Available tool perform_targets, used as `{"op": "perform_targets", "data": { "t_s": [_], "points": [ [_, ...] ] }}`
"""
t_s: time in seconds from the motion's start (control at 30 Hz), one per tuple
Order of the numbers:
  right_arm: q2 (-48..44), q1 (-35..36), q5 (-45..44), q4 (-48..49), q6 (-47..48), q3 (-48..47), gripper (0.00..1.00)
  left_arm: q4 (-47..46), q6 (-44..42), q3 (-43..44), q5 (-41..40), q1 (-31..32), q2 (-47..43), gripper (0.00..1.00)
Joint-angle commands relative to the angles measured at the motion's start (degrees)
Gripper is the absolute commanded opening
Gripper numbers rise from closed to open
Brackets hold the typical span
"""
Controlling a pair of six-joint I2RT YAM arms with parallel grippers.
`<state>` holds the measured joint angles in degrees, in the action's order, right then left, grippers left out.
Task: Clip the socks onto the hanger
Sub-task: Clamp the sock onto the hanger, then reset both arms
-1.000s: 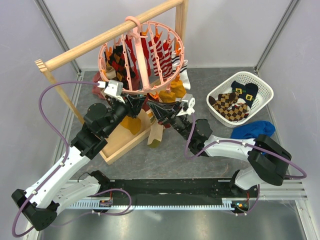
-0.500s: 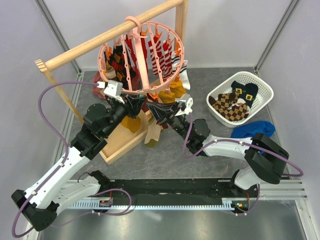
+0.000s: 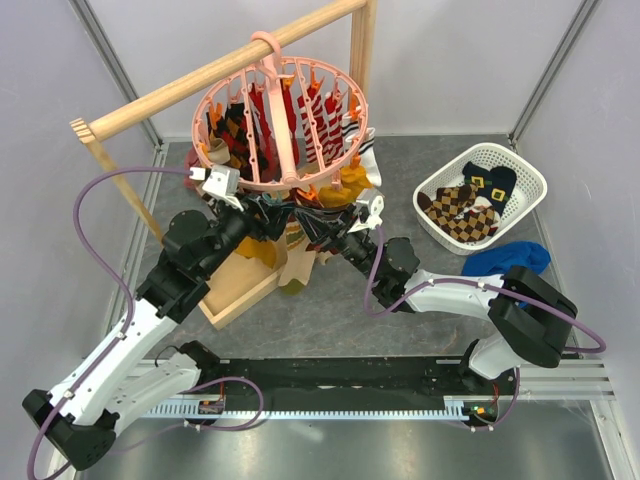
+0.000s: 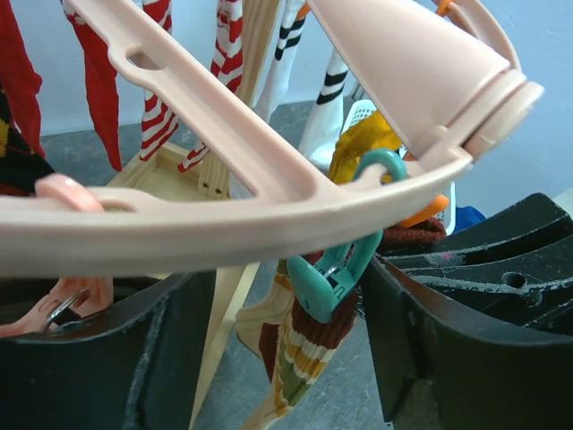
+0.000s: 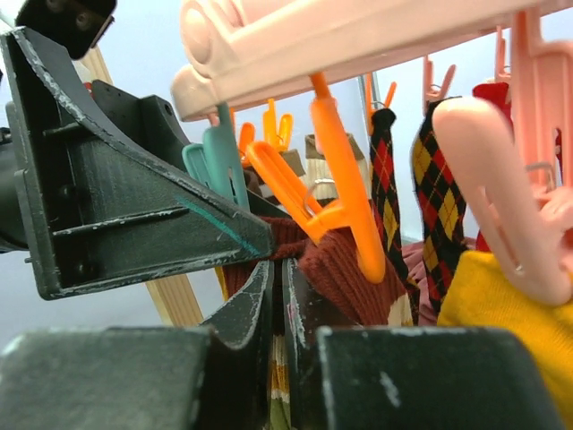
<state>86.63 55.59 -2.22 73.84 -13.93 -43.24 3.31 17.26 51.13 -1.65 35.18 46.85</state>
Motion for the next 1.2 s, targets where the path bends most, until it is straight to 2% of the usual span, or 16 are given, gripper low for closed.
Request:
{"op": "perform_targets", "data": {
  "t_s": [0.0, 0.23, 0.27, 0.43, 0.53, 0.73, 0.87, 0.93, 0.97, 1.17],
  "points": [
    [-0.8, 0.0, 1.8, 5.6, -0.4, -3.3, 0.14, 2.4, 2.7, -0.6, 5.8, -1.8, -2.4, 0.75],
    [-3.4, -0.1, 4.6, 0.8, 0.3, -5.0, 0.41, 1.7, 3.9, -0.9, 6.7, -2.3, -9.7, 0.87],
    [-4.3, 0.0, 4.9, 0.1, 0.5, -5.4, 0.46, 1.8, 4.3, -0.9, 6.7, -2.3, -10.5, 0.87],
    [-6.9, 0.0, 7.5, -4.8, 0.5, -6.0, 0.62, 5.6, 4.2, 1.9, 6.9, -2.3, -14.2, 0.88],
    [-9.2, 0.0, 9.3, -9.1, 0.4, -6.2, 0.68, 9.4, 3.4, 4.2, 5.4, -2.3, -16.6, 0.88],
    [-16.2, 0.0, 12.2, -24.3, 2.5, -6.3, 0.79, 17.8, 1.8, 7.0, -0.8, -2.3, -21.9, 0.89],
    [-25.7, -0.1, 6.9, -38.9, 7.0, -4.0, 0.82, 22.1, 1.5, 7.1, -5.2, -2.3, -26.2, 0.91],
    [-29.2, -0.1, 1.5, -44.1, 9.4, -3.3, 0.85, 24.8, 1.1, 7.2, -7.7, -2.3, -28.6, 0.92],
    [-32.3, -0.1, -0.7, -50.0, 10.3, -3.1, 0.86, 25.8, 0.9, 7.2, -8.5, -2.3, -29.3, 0.92],
    [-46.3, -0.1, -24.4, -66.0, 12.2, 0.6, 0.95, 31.6, 0.9, 5.2, -13.9, -2.3, -36.1, 0.93]
  ]
}}
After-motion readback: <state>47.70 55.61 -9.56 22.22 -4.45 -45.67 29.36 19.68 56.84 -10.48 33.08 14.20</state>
